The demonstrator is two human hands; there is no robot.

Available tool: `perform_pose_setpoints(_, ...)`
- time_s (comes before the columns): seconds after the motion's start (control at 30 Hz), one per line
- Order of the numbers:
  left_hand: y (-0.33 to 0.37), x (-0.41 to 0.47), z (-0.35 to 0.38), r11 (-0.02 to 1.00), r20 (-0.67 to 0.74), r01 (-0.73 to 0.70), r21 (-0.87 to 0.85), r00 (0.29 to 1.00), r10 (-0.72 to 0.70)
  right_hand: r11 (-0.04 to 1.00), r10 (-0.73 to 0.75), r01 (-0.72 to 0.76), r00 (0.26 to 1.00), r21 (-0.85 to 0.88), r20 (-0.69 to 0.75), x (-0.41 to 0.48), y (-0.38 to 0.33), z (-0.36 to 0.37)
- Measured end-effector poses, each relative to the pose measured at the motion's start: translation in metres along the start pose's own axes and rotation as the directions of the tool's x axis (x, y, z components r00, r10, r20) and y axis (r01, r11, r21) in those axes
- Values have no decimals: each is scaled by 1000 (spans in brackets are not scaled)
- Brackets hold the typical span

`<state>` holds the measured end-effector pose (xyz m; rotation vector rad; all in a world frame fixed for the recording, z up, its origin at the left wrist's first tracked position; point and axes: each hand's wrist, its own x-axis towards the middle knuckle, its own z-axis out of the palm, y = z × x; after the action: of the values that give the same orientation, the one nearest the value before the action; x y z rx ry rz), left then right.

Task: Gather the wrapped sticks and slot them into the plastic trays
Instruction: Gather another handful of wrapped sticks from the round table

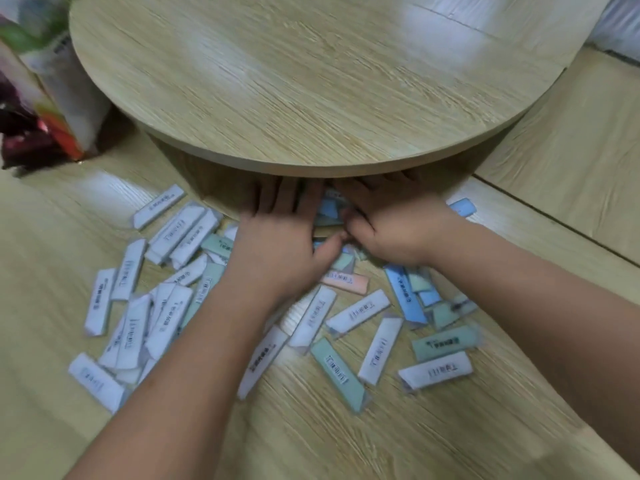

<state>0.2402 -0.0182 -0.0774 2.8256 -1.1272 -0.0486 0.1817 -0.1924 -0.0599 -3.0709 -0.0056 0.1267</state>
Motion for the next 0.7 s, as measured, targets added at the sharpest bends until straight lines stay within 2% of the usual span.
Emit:
perform_pose_setpoints(0.13, 2, -27, -4, 998, 46, -62, -13, 997, 62, 991, -117, 120, 992, -57, 48, -27, -9, 1)
perform_pose_setpoints(0.33, 18, -83, 2, 986, 118, -167, 13, 979, 165, 976, -216, 212, 973, 50, 84, -82, -25, 9)
perform_pose_setpoints(0.43, 13, -95, -3, 979, 42, -201, -42, 978, 203, 965, -251, 250, 968, 76, 6, -96, -19, 8)
perform_pose_setpoints(0.53, -19, -89, -18, 997, -106, -24, -70, 994, 16, 979, -165, 179, 976, 93, -140, -100, 1, 6)
perform_pose_setpoints(0.6, -47, -81, -27, 984, -144, 173, -31, 974, -175, 996, -5, 21, 984, 90, -180, -102, 24, 5)
perform_pose_setpoints(0.7, -81, -76, -31, 905, -29, 423, -46, 905, -424, 976, 190, -182, 980, 118, -54, -104, 49, 6)
